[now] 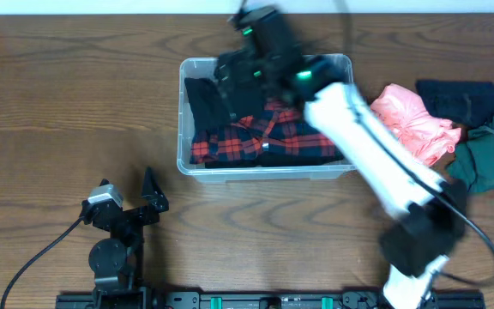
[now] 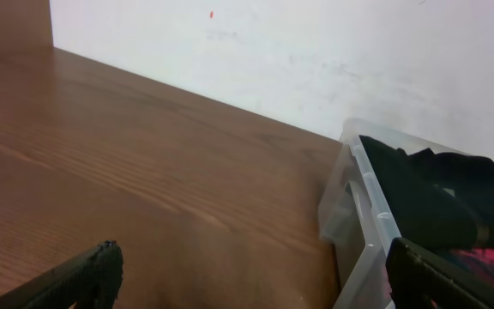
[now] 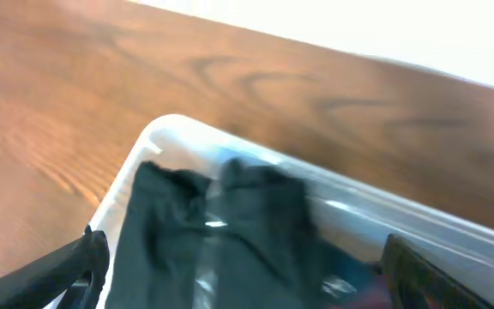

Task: Pack container
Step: 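Open the right gripper and retract it to the right pile, then grasp the pink shirt on the right pile with the right gripper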

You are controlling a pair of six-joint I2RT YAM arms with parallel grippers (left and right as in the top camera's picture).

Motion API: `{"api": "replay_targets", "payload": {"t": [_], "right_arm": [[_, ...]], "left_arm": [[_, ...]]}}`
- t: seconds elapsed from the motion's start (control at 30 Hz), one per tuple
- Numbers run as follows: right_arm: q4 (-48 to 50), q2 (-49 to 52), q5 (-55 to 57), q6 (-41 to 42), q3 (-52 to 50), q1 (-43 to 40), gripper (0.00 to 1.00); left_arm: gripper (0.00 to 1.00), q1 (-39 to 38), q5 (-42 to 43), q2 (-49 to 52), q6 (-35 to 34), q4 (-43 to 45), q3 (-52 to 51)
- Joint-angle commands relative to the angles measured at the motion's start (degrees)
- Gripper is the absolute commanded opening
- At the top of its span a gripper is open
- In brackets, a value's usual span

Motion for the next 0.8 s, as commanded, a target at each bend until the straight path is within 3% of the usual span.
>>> {"api": "replay_targets", "payload": {"t": [0.0,0.2,0.47,0.63,0.77], "right_arm": [[-5.1,-6.5,1.7,-2.5,0.1,-4.1,0.99],[-20.4,-11.8,8.4,-3.1,0.1,-12.6,0.99],[-38.1,-12.2,12.2,13.4,-2.6,-28.5,0.99],[-39.6,-12.2,12.8,16.7,-7.9,-37.5,0.99],[-36.6,-12.2,10.1,14.9,-14.7,-42.2,0.99]], "left_arm": [[0.98,-0.1,-0.5,-0.3,0.1,-2.1,-1.2],[0.98,-0.1,-0.5,-0.3,0.1,-2.1,-1.2],[0.98,-0.1,-0.5,-0.3,0.1,-2.1,-1.2],[0.98,-0.1,-0.5,-0.3,0.1,-2.1,-1.2],[0.98,-0.1,-0.5,-0.3,0.1,-2.1,-1.2]]}}
